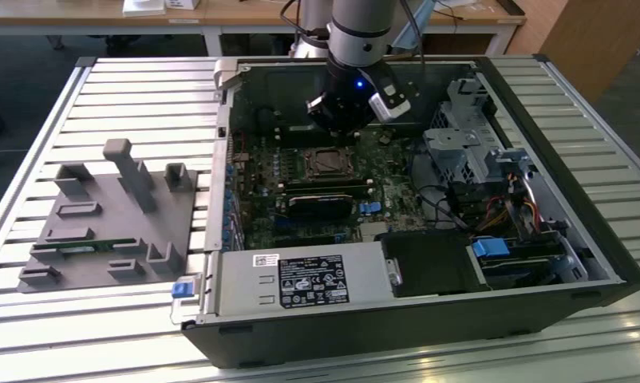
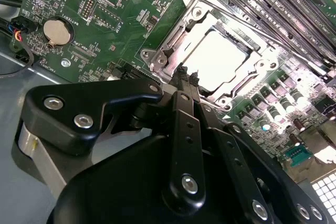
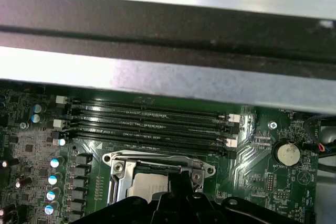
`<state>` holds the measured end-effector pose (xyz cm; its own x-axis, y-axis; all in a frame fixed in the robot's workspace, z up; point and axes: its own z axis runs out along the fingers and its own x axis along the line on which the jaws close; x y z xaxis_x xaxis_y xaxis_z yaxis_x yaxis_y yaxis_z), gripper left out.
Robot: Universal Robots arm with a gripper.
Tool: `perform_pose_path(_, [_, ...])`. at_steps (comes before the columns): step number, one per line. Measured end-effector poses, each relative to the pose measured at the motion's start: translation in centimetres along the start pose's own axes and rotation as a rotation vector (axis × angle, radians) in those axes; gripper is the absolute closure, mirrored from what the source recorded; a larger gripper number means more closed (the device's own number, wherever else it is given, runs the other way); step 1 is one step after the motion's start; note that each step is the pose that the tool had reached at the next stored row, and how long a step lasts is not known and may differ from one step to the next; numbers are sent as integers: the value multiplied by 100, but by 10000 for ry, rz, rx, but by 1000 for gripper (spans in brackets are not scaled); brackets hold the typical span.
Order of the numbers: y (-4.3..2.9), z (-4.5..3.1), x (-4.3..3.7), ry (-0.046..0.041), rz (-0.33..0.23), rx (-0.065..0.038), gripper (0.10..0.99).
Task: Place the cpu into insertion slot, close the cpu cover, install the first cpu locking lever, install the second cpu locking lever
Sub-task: 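Install the second cpu locking lever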
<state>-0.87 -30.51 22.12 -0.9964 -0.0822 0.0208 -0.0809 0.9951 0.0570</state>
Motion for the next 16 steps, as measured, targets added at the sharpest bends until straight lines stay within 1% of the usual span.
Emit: perform_pose_path(16, [-30,-2,2,0,-1,0,980])
